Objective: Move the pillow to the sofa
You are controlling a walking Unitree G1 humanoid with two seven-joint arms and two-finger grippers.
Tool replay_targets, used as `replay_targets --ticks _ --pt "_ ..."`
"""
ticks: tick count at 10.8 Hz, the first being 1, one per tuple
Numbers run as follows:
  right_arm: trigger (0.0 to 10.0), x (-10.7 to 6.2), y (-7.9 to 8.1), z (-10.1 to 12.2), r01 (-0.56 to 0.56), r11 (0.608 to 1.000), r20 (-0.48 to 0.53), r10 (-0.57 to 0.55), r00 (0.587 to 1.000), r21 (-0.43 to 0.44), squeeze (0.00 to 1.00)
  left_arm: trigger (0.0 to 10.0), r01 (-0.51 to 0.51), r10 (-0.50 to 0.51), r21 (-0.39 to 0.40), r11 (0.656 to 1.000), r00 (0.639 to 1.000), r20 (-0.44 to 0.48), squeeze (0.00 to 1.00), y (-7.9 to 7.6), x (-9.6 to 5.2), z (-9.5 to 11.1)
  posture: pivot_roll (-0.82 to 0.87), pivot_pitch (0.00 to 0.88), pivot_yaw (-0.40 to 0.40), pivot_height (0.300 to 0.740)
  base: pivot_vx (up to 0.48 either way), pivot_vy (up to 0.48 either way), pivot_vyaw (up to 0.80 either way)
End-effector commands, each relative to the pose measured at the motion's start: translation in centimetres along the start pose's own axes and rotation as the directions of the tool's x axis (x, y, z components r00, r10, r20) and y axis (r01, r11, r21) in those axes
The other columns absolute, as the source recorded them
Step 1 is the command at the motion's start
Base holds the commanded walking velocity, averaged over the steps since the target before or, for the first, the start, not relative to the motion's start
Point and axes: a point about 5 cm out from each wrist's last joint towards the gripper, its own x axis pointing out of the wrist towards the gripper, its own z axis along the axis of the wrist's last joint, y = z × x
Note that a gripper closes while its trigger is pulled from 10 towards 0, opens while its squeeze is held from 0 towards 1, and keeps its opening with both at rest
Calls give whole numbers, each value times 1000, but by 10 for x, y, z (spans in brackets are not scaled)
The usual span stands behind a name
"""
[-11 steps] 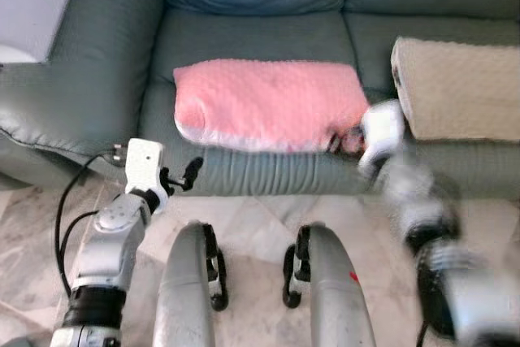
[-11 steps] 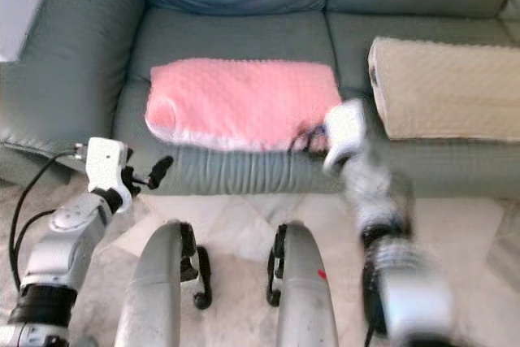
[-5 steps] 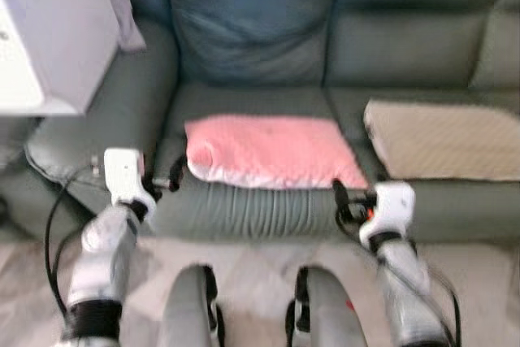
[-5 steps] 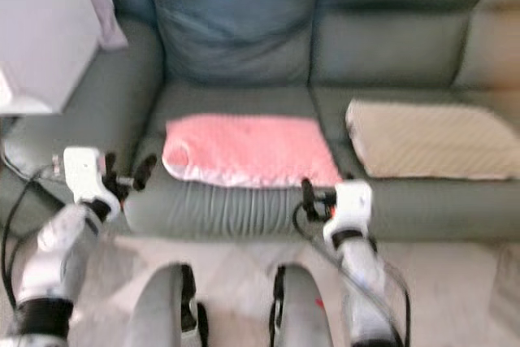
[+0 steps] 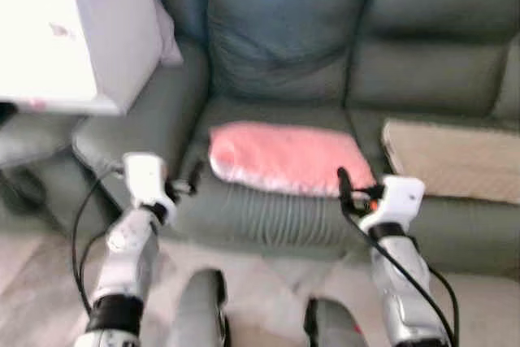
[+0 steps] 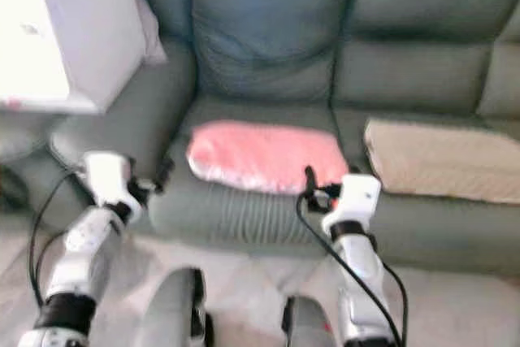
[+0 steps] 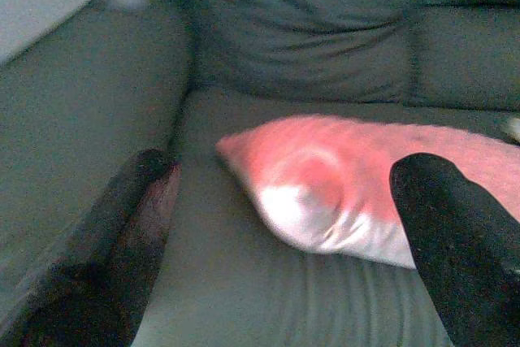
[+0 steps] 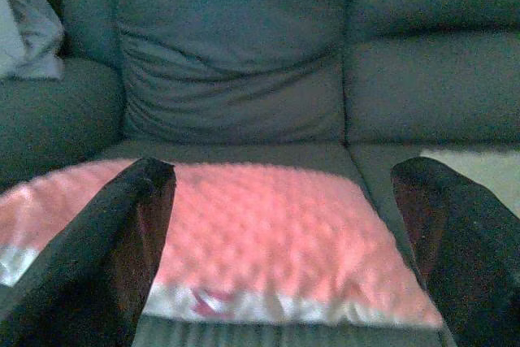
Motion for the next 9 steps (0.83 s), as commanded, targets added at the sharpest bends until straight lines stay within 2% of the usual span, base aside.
replay_targets --ticks 1,3,4,6,7,9 --pt "10000 5 -1 7 -11 1000 15 11 1000 2 0 10000 88 -90 74 993 996 20 0 -15 9 8 -16 0 -3 712 0 0 0" --pt "10000 10 -5 7 5 1000 11 -5 1000 8 0 10000 130 -131 112 985 991 0 0 -28 13 0 -24 0 3 740 0 0 0" --pt "10000 10 -4 7 7 1000 11 -7 1000 8 0 10000 77 -78 92 993 997 11 0 -26 14 -2 -35 0 12 740 0 0 0" --pt "10000 8 -4 5 8 1000 5 -8 1000 12 0 10000 -40 41 61 997 999 -3 0 -11 14 -6 -52 0 25 740 0 0 0" --pt "10000 10 -3 3 -4 1000 -8 4 1000 7 0 10000 -55 56 120 991 998 -3 0 -1 15 -7 -38 0 7 740 0 0 0" --pt "10000 12 -3 5 -16 1000 11 16 1000 17 0 10000 -80 79 98 992 997 22 0 11 16 0 -41 0 9 740 0 0 0"
